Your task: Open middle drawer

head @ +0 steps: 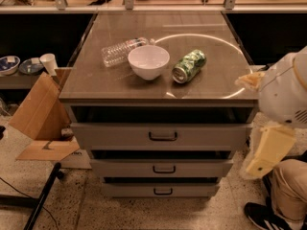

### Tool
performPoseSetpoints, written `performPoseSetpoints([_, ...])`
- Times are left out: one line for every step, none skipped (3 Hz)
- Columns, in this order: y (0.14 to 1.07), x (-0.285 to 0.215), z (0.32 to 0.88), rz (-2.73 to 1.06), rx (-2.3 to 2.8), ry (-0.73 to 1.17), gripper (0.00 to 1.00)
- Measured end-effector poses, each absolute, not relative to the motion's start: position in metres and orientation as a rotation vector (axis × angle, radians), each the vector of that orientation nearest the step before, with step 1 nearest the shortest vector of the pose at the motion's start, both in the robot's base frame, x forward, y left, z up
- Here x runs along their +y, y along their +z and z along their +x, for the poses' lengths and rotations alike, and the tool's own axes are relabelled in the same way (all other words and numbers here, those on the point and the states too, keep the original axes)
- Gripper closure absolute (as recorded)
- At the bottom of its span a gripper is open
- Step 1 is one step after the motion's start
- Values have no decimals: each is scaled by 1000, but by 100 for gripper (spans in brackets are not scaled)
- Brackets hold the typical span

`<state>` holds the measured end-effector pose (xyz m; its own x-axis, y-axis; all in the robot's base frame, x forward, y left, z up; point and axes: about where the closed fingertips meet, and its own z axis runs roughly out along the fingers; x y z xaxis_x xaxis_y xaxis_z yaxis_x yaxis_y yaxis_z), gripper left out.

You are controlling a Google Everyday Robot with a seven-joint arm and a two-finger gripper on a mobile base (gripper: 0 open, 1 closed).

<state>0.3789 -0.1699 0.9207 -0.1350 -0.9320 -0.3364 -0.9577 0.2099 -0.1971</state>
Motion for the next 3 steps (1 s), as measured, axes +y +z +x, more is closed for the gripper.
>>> performPoseSetpoints([882,-148,370,-1730,2144,125,0])
performPoseSetpoints([840,-130,367,-1698,2180,152,0])
performPoseSetpoints([797,-118,366,-1676,2190,175,0])
